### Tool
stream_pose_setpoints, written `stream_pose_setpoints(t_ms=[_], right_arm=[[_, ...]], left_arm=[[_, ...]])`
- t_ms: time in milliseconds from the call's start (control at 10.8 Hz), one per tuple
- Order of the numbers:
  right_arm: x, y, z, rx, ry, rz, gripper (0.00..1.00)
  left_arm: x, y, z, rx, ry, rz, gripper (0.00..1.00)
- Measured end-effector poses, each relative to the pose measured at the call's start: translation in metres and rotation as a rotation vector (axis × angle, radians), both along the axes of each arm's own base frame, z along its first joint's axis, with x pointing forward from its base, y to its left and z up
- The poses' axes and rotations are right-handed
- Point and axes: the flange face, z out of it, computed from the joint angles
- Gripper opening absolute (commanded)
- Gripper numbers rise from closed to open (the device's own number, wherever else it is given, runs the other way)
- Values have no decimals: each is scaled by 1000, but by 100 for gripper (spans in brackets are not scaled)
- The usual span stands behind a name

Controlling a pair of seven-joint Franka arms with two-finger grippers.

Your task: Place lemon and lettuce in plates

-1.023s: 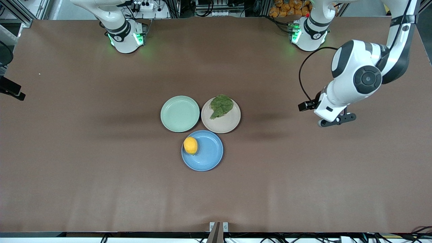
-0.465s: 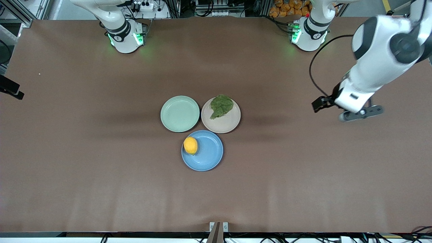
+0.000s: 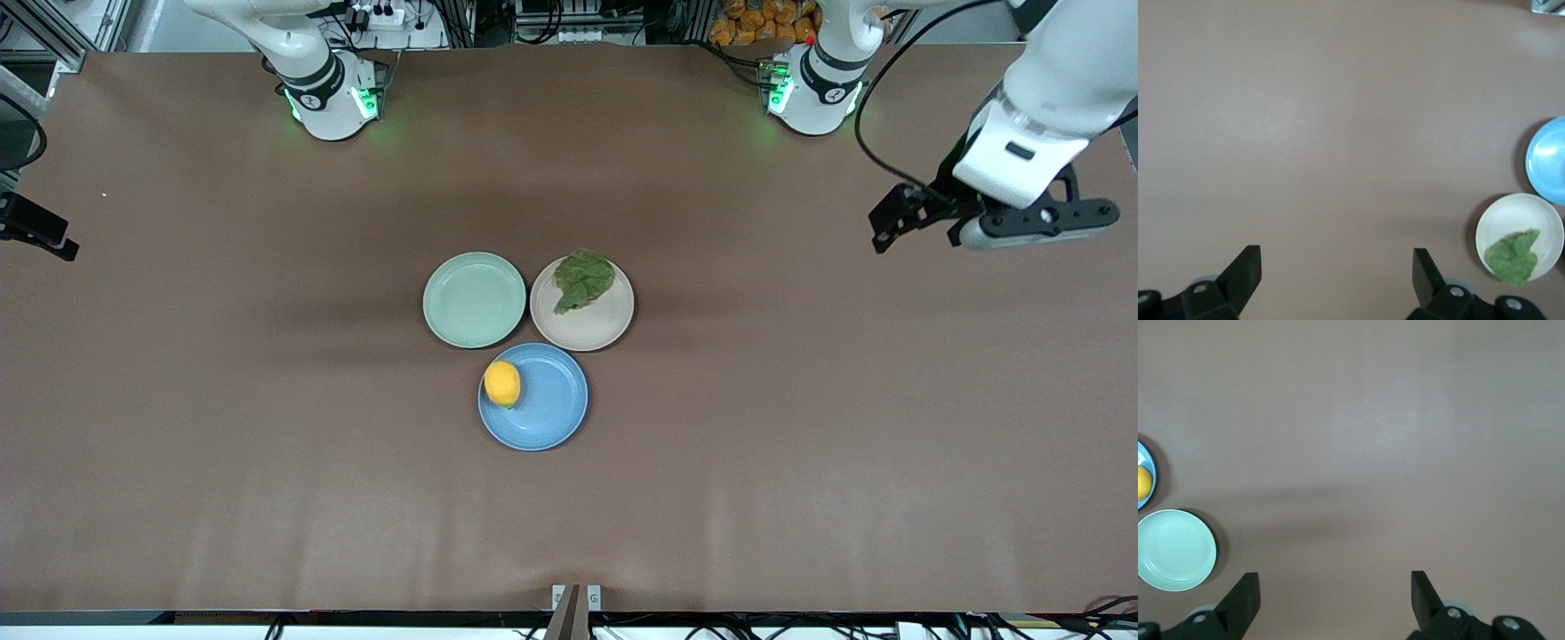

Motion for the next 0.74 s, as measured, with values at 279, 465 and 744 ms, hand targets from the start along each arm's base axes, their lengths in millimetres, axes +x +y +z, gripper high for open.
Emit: stream_pose_setpoints(t_ms=[279,465,744], right_arm=[[0,2,1,0,-2,3,100],[0,2,1,0,-1,3,100],[-1,2,1,0,0,3,100]], left_arm=[[-6,8,20,25,40,-103,100],[-7,10,29,28,67,-118,100],[-7,10,44,27,75,-119,100]])
